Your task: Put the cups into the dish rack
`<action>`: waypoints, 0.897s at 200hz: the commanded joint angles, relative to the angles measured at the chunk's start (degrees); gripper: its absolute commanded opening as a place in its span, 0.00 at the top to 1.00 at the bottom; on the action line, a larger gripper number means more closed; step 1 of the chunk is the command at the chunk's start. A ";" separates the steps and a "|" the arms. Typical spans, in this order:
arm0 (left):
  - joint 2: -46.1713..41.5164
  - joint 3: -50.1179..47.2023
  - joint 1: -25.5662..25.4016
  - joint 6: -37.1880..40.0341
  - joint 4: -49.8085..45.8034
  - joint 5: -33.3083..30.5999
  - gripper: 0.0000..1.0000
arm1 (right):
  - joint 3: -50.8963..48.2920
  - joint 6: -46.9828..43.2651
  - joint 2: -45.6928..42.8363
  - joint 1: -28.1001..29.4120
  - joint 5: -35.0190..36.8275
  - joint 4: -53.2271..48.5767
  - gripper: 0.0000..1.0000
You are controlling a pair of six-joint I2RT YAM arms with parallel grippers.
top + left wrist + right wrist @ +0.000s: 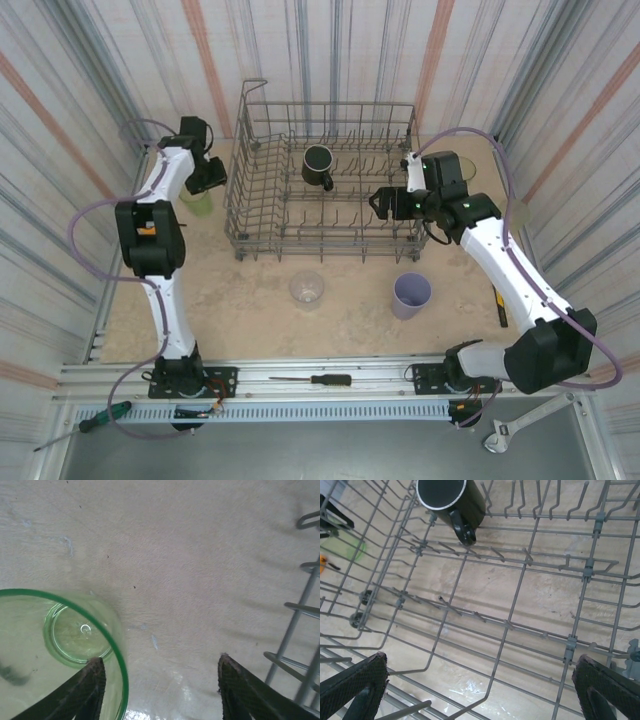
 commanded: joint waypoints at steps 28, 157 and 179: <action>1.86 2.96 0.09 1.19 -3.43 -4.29 0.52 | -1.05 1.34 -1.93 -0.94 -1.21 -0.26 0.01; -1.70 3.28 0.48 4.26 -6.41 -3.21 1.00 | -1.38 4.66 -2.22 -1.39 -3.90 0.78 0.01; -4.18 1.59 0.56 4.92 -6.41 -2.03 1.00 | -1.47 5.66 -1.56 -1.39 -4.03 1.04 0.01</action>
